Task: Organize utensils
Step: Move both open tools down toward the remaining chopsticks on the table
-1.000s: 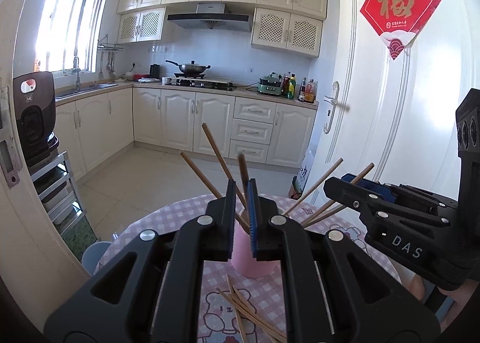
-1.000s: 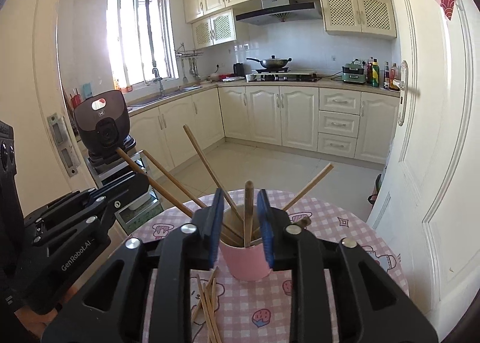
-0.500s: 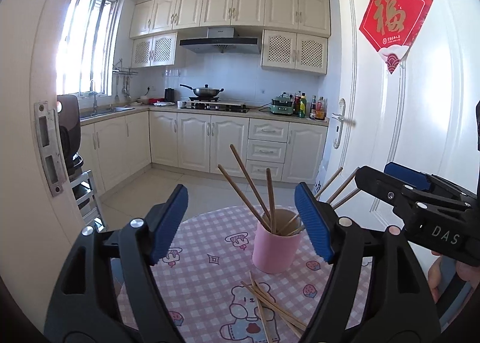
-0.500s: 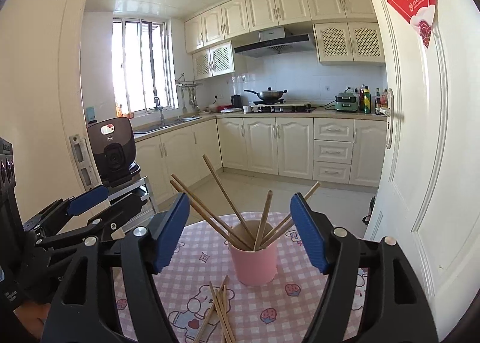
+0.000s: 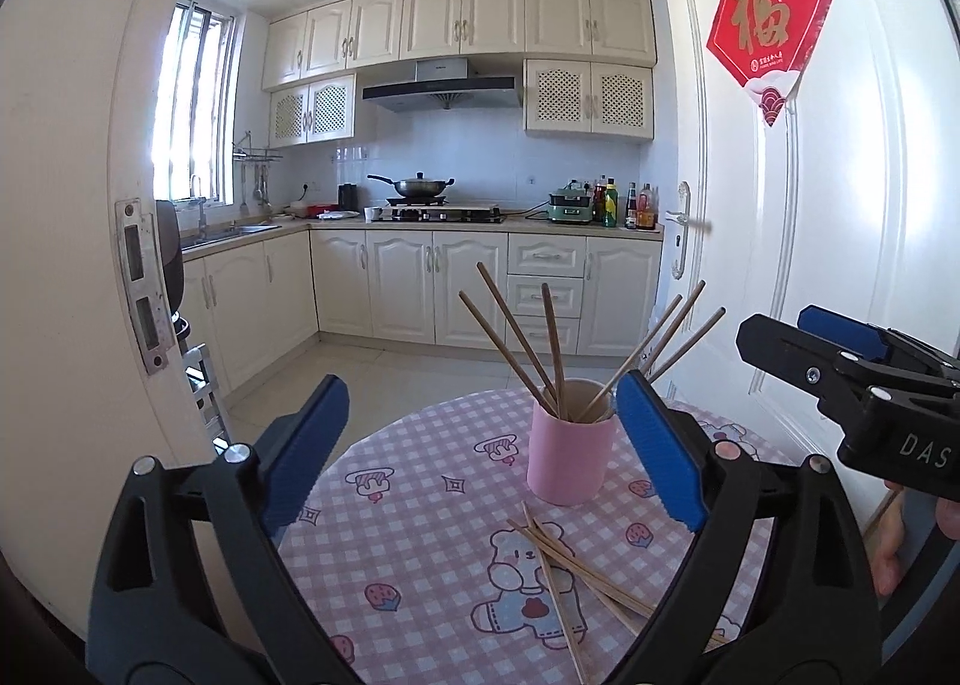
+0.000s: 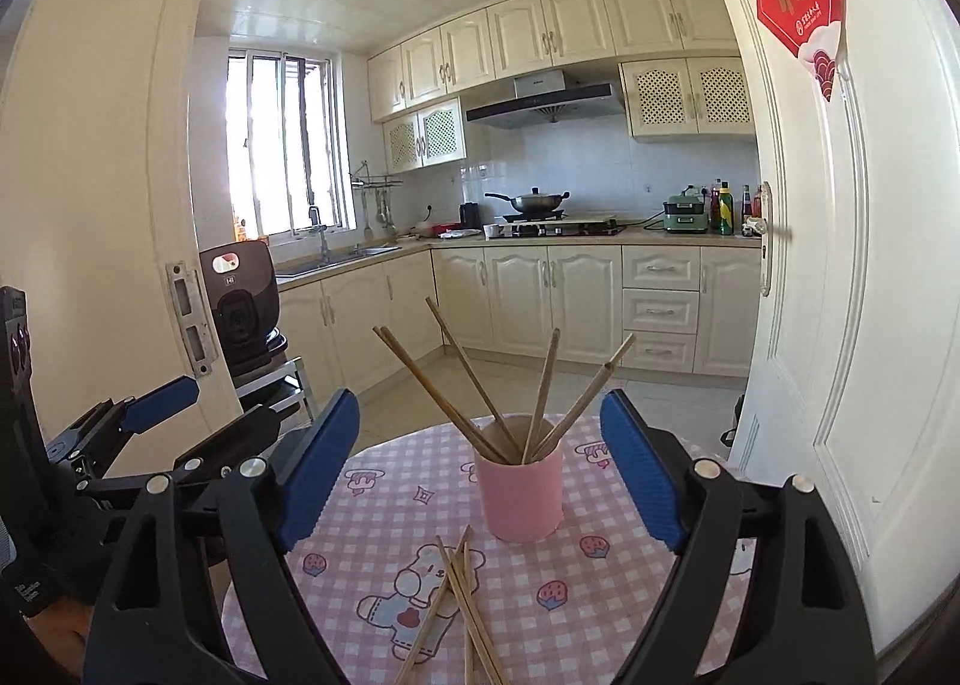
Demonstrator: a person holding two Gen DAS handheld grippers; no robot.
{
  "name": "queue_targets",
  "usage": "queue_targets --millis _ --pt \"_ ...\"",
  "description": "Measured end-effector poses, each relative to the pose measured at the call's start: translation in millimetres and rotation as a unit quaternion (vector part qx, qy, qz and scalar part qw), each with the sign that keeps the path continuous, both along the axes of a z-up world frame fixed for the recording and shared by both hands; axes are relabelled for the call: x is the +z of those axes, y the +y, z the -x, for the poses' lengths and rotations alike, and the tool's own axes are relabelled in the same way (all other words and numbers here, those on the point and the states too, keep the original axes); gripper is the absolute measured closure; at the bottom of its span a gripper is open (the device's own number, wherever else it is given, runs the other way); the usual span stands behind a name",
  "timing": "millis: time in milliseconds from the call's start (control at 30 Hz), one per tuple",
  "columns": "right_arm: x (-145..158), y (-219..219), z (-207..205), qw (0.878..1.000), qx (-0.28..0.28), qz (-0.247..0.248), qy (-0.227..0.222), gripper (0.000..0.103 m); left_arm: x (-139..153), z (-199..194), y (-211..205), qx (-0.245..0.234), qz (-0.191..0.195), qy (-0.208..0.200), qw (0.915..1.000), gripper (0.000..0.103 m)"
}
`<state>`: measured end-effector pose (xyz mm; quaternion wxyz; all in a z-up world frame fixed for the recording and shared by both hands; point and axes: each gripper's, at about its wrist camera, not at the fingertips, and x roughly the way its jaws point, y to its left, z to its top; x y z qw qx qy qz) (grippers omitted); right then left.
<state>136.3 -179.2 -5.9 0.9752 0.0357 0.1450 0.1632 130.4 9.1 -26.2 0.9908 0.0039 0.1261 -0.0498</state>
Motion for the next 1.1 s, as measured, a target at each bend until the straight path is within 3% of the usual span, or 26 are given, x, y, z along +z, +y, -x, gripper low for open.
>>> queue_targets --millis 233,400,633,833,1100 --pt "-17 -1 1 1.0 0.0 0.001 0.025 0.024 -17 -3 -2 -0.005 -0.01 0.029 0.9995 0.014" --pt "-36 -3 -2 0.999 0.002 0.011 0.051 0.024 -37 -17 1 -0.018 -0.004 0.089 0.9959 0.014" --pt "-76 -7 -19 0.992 0.002 0.028 0.122 0.024 -85 -46 8 -0.032 0.027 0.211 0.9766 0.014" --pt "-116 1 -36 0.981 0.01 0.068 0.184 0.024 -112 -53 7 -0.033 0.047 0.258 0.9645 0.014" --pt "-153 13 -53 0.964 0.029 0.116 0.239 0.045 -128 -57 1 -0.036 0.053 0.278 0.9584 0.014"
